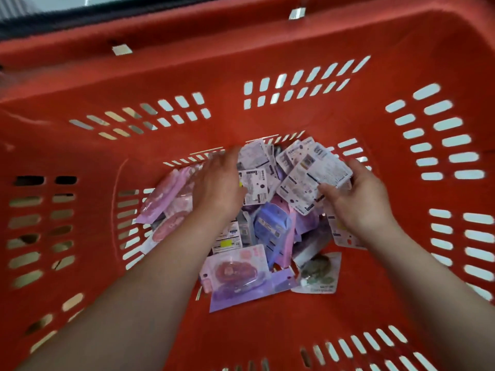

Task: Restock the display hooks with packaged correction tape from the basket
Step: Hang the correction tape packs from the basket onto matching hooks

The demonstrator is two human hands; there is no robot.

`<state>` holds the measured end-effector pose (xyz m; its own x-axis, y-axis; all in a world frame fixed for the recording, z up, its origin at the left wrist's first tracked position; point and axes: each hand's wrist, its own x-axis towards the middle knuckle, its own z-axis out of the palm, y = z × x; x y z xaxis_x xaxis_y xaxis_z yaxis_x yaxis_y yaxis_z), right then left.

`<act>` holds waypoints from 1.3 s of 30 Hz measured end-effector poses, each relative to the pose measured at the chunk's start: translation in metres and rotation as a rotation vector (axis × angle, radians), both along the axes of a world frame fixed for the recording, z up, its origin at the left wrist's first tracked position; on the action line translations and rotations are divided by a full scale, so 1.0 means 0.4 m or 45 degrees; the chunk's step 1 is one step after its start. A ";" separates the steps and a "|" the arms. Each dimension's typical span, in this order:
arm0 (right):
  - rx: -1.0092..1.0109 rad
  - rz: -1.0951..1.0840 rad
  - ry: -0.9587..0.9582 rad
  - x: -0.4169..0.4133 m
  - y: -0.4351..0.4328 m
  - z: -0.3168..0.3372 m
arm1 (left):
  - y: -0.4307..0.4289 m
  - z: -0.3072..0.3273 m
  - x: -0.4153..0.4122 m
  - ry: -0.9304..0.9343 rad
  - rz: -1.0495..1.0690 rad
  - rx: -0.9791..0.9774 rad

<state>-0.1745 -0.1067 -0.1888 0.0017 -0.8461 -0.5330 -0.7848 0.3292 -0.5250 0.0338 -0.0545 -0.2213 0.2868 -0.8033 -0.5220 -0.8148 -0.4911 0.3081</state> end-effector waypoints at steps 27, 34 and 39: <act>0.399 -0.171 -0.535 0.030 -0.051 0.257 | 0.063 0.432 0.085 0.885 0.727 -0.329; 0.653 -0.129 -0.902 0.101 -0.015 0.523 | 0.087 0.640 0.070 1.201 0.756 0.031; 0.707 -0.027 -0.973 0.120 0.011 0.685 | 0.071 0.795 0.032 1.288 1.006 0.014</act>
<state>-0.1267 -0.1023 0.0853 0.5047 -0.4758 -0.7204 -0.2835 0.6968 -0.6589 0.0465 -0.0259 0.0967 0.1551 -0.5915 -0.7912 0.2905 -0.7382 0.6088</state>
